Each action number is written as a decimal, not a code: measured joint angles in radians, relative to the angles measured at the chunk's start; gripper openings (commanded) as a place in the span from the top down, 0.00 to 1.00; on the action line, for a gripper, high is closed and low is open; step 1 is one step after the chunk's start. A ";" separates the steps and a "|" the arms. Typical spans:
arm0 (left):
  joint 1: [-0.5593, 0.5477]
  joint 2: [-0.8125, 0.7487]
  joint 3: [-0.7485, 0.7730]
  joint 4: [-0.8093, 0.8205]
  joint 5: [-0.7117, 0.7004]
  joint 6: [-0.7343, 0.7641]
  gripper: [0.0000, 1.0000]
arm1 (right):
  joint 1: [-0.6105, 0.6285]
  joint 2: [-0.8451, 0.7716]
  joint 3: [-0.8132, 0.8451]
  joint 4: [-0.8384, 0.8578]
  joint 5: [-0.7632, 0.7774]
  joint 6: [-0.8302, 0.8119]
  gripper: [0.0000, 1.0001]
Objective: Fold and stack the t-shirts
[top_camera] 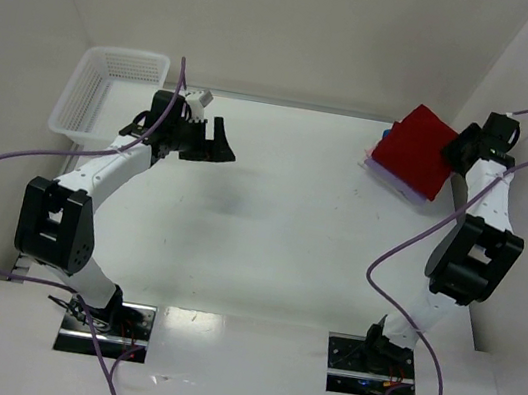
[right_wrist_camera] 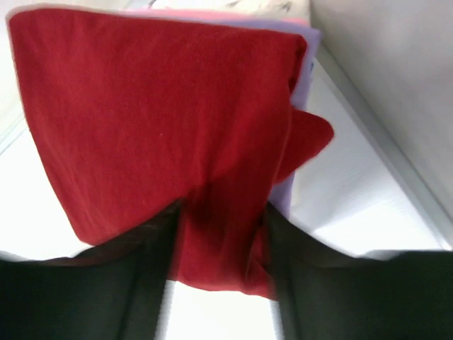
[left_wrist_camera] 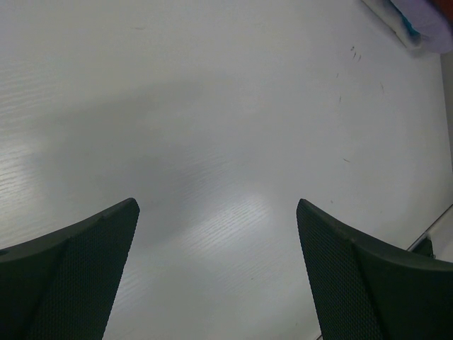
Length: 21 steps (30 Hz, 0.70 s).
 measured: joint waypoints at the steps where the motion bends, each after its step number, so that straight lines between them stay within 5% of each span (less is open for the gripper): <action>1: 0.000 0.000 0.000 0.000 0.001 0.000 0.00 | -0.001 0.000 0.000 0.005 0.007 0.000 0.24; 3: 0.000 0.001 0.000 0.000 0.001 0.000 0.00 | -0.001 0.000 0.000 0.007 0.012 -0.003 0.15; 8: 0.000 0.001 0.000 0.006 0.011 0.000 0.00 | -0.001 -0.021 0.000 0.008 -0.021 -0.002 0.15; 10: 0.000 0.001 0.000 0.010 0.018 -0.001 0.00 | 0.002 -0.046 0.000 0.010 -0.047 -0.001 0.22; 16: 0.000 0.001 0.000 0.015 0.029 -0.003 0.00 | 0.062 -0.132 0.018 0.048 -0.078 -0.001 0.77; 21: 0.000 -0.016 -0.002 0.015 0.030 -0.003 0.00 | 0.141 -0.113 0.044 0.101 -0.071 0.002 0.84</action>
